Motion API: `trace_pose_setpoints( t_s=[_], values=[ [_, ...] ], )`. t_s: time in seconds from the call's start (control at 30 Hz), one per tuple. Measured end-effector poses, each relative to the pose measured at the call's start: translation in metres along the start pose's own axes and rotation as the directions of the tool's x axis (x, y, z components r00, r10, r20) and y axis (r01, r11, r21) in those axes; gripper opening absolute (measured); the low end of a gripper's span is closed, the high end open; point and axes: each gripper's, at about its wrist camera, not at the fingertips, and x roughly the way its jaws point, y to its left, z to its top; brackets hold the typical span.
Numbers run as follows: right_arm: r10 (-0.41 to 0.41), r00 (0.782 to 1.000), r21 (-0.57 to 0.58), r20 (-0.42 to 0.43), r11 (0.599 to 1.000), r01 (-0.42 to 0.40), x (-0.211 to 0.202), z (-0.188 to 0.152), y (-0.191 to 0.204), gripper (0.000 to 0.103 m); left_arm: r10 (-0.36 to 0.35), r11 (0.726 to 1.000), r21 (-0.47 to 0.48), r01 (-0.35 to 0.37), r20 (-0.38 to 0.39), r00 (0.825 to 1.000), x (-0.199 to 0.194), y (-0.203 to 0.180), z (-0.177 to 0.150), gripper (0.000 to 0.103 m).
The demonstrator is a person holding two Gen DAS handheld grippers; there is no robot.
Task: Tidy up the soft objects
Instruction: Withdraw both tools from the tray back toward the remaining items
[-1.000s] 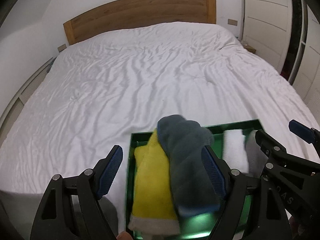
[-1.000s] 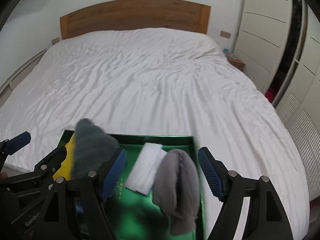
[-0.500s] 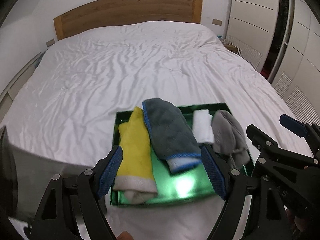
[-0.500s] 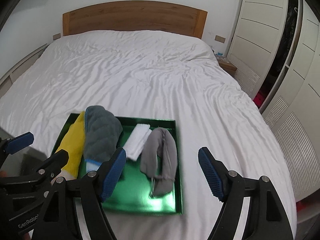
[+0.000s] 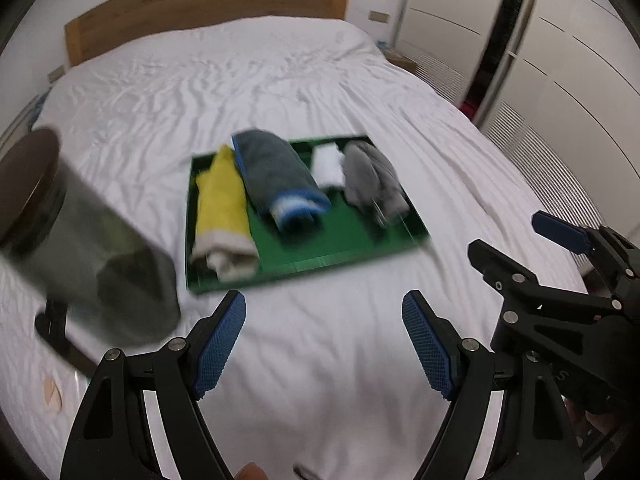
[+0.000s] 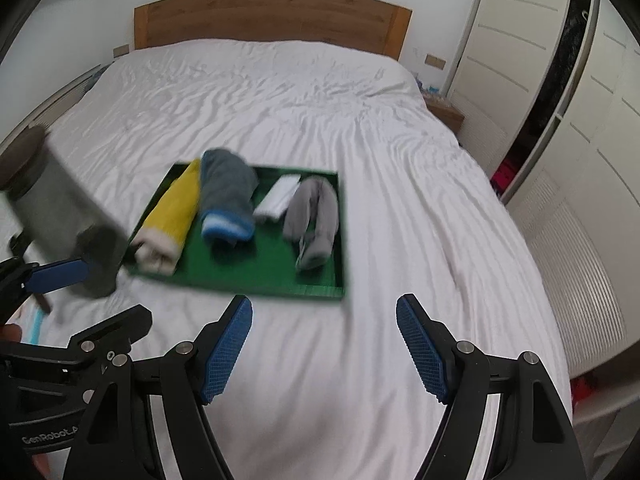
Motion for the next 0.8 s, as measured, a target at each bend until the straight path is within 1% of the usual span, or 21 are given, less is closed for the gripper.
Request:
trace_pose_setpoints(
  t_s=[0.07,0.17,0.27,0.5,0.57,0.67,0.8],
  values=[
    [0.006,1.000,0.012,-0.012,1.000,-0.006,-0.020,-0.012,0.002,0.075,-0.034,0.999,0.010,0.034,-0.026,0.999,-0.014,-0.001,-0.015,0.076],
    [0.012,0.999,0.025,-0.035,1.000,-0.011,-0.053,-0.030,0.010,0.075,-0.062,0.998,0.024,0.064,-0.058,0.996,-0.036,0.003,-0.035,0.076],
    [0.015,0.998,0.008,-0.064,1.000,-0.014,-0.082,-0.046,0.031,0.075,-0.094,0.995,0.017,0.096,-0.082,0.992,-0.061,0.013,-0.052,0.076],
    [0.063,0.991,0.004,-0.116,0.998,-0.063,-0.147,-0.077,0.082,0.075,-0.113,0.993,0.033,0.116,-0.082,0.990,-0.125,0.049,-0.076,0.076],
    [0.071,0.989,-0.001,-0.130,0.997,-0.072,-0.163,-0.084,0.096,0.075,-0.114,0.991,0.054,0.119,-0.088,0.990,-0.140,0.058,-0.084,0.076],
    [0.100,0.985,0.006,-0.144,0.995,-0.101,-0.185,-0.090,0.114,0.075,-0.115,0.989,0.081,0.125,-0.110,0.987,-0.164,0.076,-0.103,0.076],
    [0.141,0.978,0.003,-0.151,0.990,-0.142,-0.212,-0.092,0.144,0.075,-0.098,0.989,0.093,0.111,-0.135,0.986,-0.184,0.101,-0.120,0.076]
  ],
)
